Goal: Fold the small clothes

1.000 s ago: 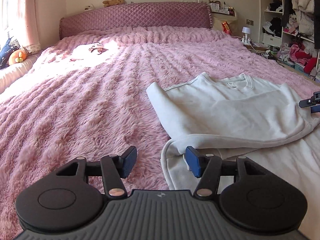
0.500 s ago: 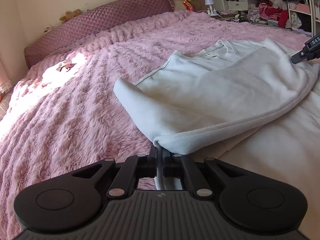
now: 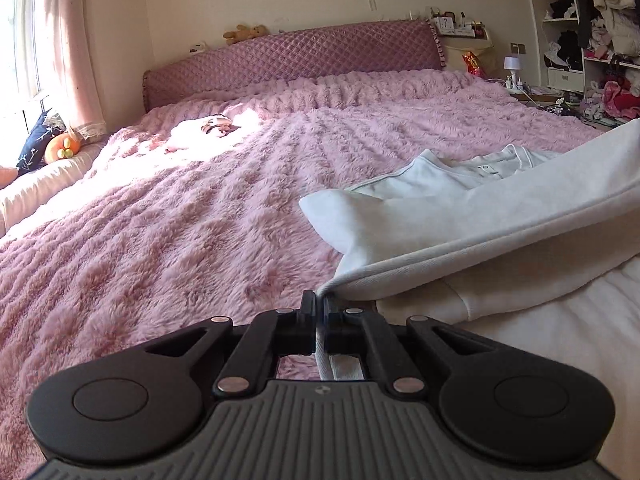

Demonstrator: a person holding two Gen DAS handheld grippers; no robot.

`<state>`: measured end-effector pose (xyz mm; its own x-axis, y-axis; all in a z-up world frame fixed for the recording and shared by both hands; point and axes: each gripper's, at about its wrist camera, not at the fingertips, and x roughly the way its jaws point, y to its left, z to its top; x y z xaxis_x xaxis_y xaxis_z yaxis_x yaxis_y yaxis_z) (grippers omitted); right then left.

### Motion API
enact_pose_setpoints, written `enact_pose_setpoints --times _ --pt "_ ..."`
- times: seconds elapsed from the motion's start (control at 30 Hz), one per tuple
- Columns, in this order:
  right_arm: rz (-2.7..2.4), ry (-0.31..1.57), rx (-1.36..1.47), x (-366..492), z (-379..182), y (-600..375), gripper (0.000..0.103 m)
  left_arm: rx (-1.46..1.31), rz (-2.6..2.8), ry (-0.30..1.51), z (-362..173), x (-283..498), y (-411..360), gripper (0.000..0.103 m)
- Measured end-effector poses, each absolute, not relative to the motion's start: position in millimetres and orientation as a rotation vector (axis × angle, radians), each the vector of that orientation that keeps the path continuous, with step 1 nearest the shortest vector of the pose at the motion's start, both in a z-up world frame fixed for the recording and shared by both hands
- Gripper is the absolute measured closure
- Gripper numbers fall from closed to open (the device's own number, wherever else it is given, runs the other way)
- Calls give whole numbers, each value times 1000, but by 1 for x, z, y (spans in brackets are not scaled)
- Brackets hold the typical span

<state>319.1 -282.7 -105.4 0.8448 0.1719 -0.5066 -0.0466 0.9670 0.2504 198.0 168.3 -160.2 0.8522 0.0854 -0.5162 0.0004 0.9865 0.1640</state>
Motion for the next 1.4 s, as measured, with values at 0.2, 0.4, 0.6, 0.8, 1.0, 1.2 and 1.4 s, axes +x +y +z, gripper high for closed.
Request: enact_pose_setpoints --times 0.2,0.4,0.6,0.8,1.0,1.2,1.4 --pt "43 742 234 340 -169 -299 101 180 69 589 -171 200 162 100" --pt "20 719 344 322 -170 -310 60 233 22 585 -166 192 161 96" --pt "85 718 410 298 -153 -318 51 446 -9 568 -170 192 150 83" --pt "102 766 398 289 -158 -314 51 621 -74 522 -178 194 128 82" --pt "92 797 429 291 -170 -313 51 630 -73 534 -180 196 126 98" --pt "93 795 452 290 -168 -314 99 548 -22 560 -176 195 135 100" --pt "54 766 382 269 -160 -320 100 491 -4 640 -182 192 135 101"
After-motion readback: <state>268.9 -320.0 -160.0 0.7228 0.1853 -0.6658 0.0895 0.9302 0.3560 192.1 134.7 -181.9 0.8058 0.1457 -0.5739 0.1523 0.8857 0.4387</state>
